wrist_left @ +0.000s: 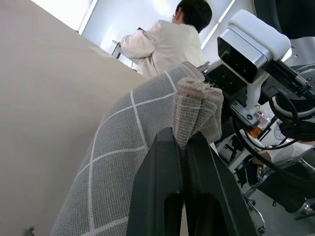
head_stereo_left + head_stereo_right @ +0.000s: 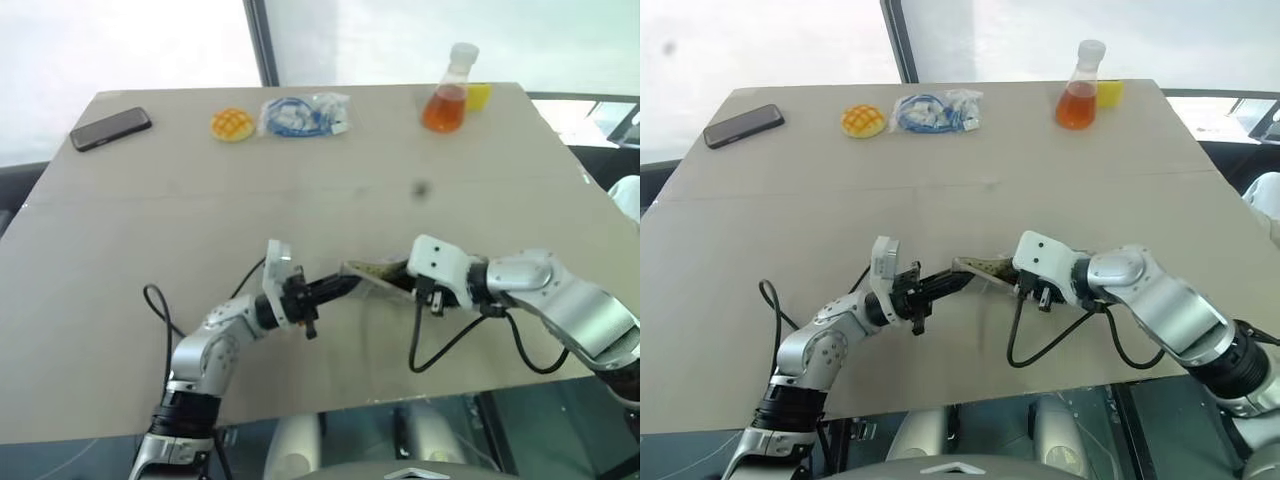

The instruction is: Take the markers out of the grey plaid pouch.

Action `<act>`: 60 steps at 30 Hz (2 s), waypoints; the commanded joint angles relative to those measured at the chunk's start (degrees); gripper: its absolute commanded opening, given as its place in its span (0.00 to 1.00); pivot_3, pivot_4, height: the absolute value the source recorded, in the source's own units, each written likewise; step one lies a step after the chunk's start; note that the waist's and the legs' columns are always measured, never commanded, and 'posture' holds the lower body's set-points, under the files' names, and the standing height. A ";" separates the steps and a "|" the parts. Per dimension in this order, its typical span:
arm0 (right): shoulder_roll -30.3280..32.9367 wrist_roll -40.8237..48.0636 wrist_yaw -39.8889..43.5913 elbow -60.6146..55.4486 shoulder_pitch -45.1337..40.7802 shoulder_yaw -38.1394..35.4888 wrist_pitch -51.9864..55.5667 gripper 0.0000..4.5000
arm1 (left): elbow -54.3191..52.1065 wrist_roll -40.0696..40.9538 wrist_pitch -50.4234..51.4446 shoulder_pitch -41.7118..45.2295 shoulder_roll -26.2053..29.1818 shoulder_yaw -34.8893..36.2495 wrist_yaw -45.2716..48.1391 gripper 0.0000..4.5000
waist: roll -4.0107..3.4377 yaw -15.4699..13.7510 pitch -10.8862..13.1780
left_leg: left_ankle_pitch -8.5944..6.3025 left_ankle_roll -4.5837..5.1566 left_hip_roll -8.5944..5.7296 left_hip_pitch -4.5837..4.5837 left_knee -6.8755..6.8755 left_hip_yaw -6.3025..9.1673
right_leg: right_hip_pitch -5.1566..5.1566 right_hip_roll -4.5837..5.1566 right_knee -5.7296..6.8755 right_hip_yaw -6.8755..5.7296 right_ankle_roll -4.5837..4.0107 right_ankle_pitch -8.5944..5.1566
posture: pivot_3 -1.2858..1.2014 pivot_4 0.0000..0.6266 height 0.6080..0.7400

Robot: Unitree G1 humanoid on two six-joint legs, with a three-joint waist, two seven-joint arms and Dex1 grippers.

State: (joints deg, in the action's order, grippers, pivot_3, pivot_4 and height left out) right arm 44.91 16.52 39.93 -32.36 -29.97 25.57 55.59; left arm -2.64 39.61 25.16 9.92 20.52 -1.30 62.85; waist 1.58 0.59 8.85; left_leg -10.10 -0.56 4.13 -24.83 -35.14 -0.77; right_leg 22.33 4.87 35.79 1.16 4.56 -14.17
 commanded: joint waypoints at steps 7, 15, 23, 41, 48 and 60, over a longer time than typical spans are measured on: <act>-1.91 -10.65 -2.01 3.30 -0.17 5.47 -8.52 0.32 | 3.51 -3.63 -6.62 -0.97 0.87 0.39 3.76 0.00 | -0.01 0.11 -0.01 | 0.00 0.00 0.00 0.02 0.00 -0.01 | 0.00 0.00 0.00 0.00 0.00 0.00 | 0.52 0.24 1.00; -8.38 -25.26 -4.12 19.48 -1.56 13.83 -22.83 0.32 | 5.71 -4.63 -7.46 -0.63 0.67 0.78 4.27 0.00 | 0.05 0.34 -0.10 | 0.00 0.00 0.03 0.12 -0.01 -0.04 | -0.03 -0.03 0.07 0.01 0.00 0.01 | 0.52 0.24 1.00; -20.39 -28.84 -10.24 31.88 -2.15 8.55 -31.68 0.32 | 4.79 -4.20 -6.56 -1.25 0.60 0.75 4.23 0.00 | 0.18 0.60 -0.28 | 0.02 -0.01 0.19 0.30 -0.03 -0.02 | -0.11 -0.20 0.13 0.03 -0.17 0.13 | 0.52 0.24 1.00; -24.48 -28.30 -8.98 26.57 2.48 0.47 -32.39 0.32 | 4.05 -1.90 -4.27 -2.16 0.56 1.34 5.09 0.00 | 0.06 0.23 -0.21 | 0.01 -0.02 0.20 0.09 0.03 -0.05 | 0.05 -0.22 0.09 0.04 -0.19 0.13 | 0.52 0.24 1.00; -17.96 -24.97 0.96 15.50 4.08 -1.27 -23.74 0.32 | -0.62 8.20 8.46 -0.93 2.94 4.00 6.19 0.00 | 0.04 0.09 -0.13 | 0.01 -0.02 0.20 0.01 0.03 -0.06 | 0.10 -0.21 0.08 0.06 -0.18 0.12 | 0.52 0.24 1.00; -6.92 -11.94 10.38 -5.89 -1.20 -3.83 4.04 0.32 | -1.15 17.24 21.17 2.03 3.78 6.04 2.90 0.00 | 0.03 0.19 -0.04 | 0.01 -0.02 0.20 0.03 0.04 -0.04 | 0.15 -0.19 0.07 0.06 -0.19 0.12 | 0.52 0.24 1.00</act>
State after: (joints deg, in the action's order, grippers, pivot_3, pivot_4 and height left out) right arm 38.66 4.18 51.57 -37.99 -30.51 20.07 58.65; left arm -3.88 57.74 48.12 11.53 25.29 4.09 66.55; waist 1.60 0.77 8.81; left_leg -10.09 -0.57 4.31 -24.81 -35.10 -0.81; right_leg 22.47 4.69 35.86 1.22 4.37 -14.05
